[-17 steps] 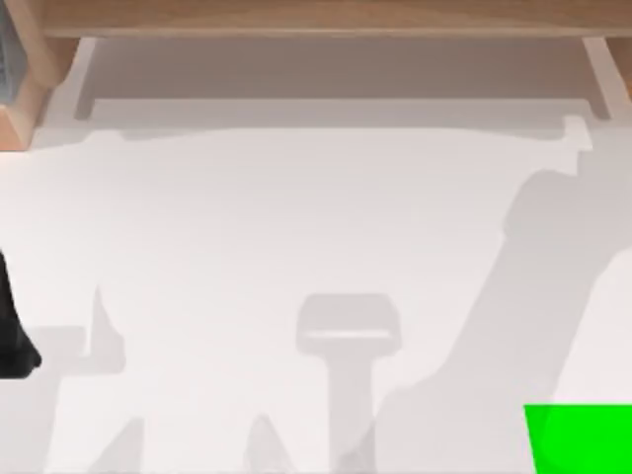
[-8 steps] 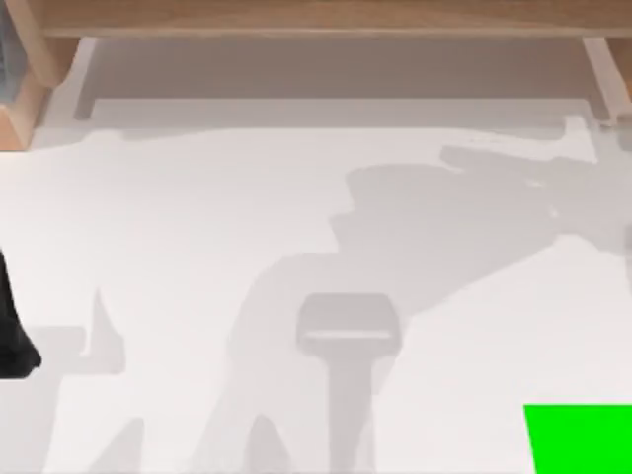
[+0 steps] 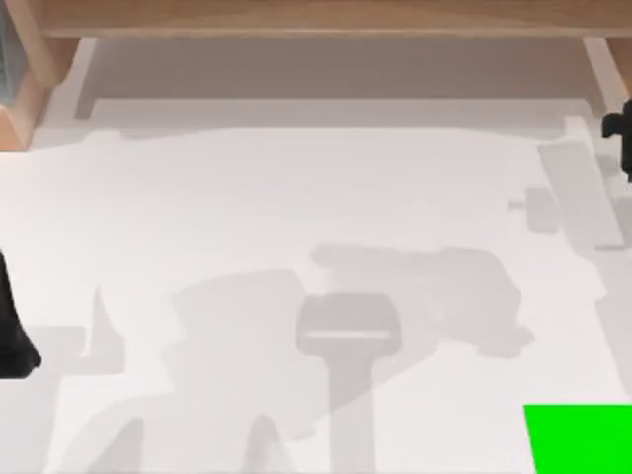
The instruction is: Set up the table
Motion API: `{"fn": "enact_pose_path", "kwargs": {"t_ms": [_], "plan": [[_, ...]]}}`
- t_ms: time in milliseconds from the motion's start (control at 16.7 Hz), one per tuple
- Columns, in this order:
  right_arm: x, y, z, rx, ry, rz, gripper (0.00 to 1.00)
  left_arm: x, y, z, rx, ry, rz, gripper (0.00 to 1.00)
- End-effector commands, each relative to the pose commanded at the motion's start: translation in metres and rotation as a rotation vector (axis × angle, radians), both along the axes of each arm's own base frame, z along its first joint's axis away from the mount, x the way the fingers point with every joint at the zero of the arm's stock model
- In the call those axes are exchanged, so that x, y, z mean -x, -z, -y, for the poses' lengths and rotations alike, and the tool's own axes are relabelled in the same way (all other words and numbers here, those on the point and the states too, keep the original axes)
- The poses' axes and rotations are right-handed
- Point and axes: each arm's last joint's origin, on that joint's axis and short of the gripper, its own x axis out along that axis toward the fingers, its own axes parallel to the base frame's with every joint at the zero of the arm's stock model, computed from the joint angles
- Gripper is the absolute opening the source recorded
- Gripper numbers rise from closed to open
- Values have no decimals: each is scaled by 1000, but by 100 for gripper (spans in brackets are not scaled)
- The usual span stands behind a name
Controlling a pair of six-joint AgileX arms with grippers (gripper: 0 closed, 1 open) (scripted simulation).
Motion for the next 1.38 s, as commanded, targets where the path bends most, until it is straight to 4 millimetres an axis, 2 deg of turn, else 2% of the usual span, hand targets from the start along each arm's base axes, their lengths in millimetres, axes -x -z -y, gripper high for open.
{"fn": "enact_pose_path", "kwargs": {"t_ms": [180,300,480,660,840,1380], "plan": [[46,31,-29,-6,-45,-71,0,0,0,0,0,0,0,100],[76,52,-41,1,-74,-120,0,0,0,0,0,0,0,100],[116,81,-50,20,-110,-186,0,0,0,0,0,0,0,100],[145,102,-52,40,-137,-233,0,0,0,0,0,0,0,100],[158,112,-51,52,-150,-254,0,0,0,0,0,0,0,100],[157,111,-51,47,-148,-245,0,0,0,0,0,0,0,100]]}}
